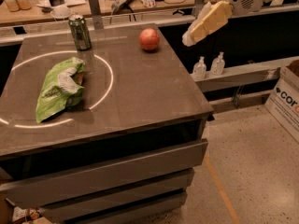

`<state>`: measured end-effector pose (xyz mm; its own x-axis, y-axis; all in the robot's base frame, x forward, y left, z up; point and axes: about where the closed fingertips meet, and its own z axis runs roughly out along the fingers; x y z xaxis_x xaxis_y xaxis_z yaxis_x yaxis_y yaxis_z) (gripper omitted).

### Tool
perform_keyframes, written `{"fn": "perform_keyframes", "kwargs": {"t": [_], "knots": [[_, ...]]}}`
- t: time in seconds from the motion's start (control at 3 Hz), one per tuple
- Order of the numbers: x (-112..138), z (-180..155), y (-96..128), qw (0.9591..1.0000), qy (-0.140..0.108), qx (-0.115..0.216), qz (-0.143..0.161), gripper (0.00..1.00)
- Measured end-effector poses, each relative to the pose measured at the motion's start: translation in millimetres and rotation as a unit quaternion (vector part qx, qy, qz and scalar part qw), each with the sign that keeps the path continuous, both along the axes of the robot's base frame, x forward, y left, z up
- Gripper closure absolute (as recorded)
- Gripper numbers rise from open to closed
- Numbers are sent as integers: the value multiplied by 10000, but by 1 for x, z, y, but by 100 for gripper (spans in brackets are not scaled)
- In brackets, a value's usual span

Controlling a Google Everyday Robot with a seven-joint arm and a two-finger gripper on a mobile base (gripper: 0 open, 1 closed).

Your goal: Knock green can over

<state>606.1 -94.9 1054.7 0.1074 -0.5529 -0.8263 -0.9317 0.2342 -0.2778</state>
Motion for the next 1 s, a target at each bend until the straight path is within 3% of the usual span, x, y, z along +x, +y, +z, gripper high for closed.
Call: {"fn": "perform_keyframes", "kwargs": {"t": [0.33,0.67,1.0], "knots": [[-4,2,5,9999,17,-102,13,0],[-1,-16,20,9999,130,75,-19,0],[34,-50,59,9978,217,612,-161,0]]}}
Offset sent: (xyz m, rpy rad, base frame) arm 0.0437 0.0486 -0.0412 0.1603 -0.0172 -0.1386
